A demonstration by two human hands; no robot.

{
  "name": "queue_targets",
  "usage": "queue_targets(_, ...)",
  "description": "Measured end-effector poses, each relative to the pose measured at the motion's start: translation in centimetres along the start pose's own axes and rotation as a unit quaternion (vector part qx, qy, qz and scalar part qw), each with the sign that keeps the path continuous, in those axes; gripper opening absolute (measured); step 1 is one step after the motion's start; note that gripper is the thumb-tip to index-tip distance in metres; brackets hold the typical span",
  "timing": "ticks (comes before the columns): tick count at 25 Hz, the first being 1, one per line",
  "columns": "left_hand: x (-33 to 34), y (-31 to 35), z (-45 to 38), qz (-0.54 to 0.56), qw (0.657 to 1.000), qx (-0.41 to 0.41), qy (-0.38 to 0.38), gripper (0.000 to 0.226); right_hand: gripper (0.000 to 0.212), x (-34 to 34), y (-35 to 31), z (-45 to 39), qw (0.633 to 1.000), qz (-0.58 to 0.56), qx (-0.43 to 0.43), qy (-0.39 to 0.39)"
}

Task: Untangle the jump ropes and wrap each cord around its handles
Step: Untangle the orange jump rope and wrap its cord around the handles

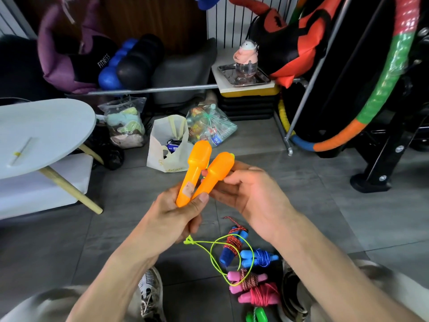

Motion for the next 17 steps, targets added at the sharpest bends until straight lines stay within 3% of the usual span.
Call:
queue_targets(3,0.1,-0.3,-0.1,0.010,1.000,-0.014,-0.016,0.037,0.036,0.4,-0.1,0.3,1.000,-0.005,0.000,-0.027)
queue_targets(6,0.2,-0.4,-0.2,0.017,0.999,-0.006,-0.027,0.033,0.036,0.2,0.0,0.2,0.999,0.021,-0.019,-0.019)
queue_targets(9,0.3,-0.4,-0.1,0.077,0.996,-0.014,-0.041,0.029,0.042,-0.2,-0.6,0.1,0.976,0.206,-0.070,0.017)
queue_targets(13,0.7,0.2,0.4,0.198,0.977,-0.030,-0.072,0.020,0.021,2.6,3.4,0.8,0.918,0.370,0.028,-0.140)
queue_targets(15,0.1,0.2,0.4,0.252,0.965,-0.039,-0.059,0.025,0.009,2.0,2.6,0.9,0.894,0.431,0.014,-0.123)
queue_targets(17,-0.6,0.5,0.5,0.285,0.957,-0.035,-0.045,0.026,0.008,0.1,0.2,0.7,0.888,0.456,-0.001,-0.054)
Point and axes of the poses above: each hand's wrist, its own z-axis away from the middle knuckle, its own x-axis out of the palm, y = z × x, the point moved 9 cm from there along -z, towards the middle knuckle, and after that the axes turned 8 degrees about z, right-handed, at the moved point
